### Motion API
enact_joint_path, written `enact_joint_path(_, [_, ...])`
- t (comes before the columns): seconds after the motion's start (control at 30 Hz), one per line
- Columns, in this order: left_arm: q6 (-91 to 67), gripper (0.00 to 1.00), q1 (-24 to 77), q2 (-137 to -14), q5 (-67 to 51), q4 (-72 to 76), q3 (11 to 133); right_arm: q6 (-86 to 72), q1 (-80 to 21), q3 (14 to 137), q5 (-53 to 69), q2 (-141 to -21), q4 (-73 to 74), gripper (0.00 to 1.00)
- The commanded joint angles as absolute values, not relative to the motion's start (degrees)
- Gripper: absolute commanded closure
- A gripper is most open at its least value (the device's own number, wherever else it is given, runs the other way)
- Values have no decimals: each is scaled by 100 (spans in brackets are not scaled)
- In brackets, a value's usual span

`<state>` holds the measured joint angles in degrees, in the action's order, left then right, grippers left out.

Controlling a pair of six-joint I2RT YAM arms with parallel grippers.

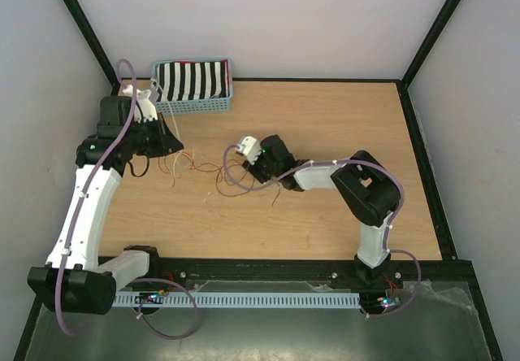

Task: Zip-tie the wires
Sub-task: Place the cable at the center of the board.

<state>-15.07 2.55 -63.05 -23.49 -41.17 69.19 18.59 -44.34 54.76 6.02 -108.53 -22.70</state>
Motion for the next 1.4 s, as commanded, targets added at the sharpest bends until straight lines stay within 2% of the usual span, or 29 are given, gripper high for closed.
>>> enact_joint_path(0.0, [-1396,100,211,-6434,-2687,-4121,6723,1299,-3975,5524,518,-10926,-1348,50])
enact_joint_path(0.23, [-1427,100,258,-6641,-2555,-4089,6261,628,-3813,5957,-580,-10923,-829,48])
enact_joint_path(0.5, [-1430,100,431,-7098,-2243,-4079,6030,-22,-3281,6673,-1274,-11236,-258,47])
enact_joint_path(0.97, [-1778,100,750,-7375,-784,-3940,5785,-203,-2767,7275,-2101,-11382,-23,44])
enact_joint_path(1.1, [-1831,100,822,-7696,-687,-3826,5695,-138,-2710,7275,-2044,-11365,-8,44])
enact_joint_path(1.37, [-1930,100,955,-8370,-597,-3425,5610,56,-2707,7031,-1187,-11064,-31,42])
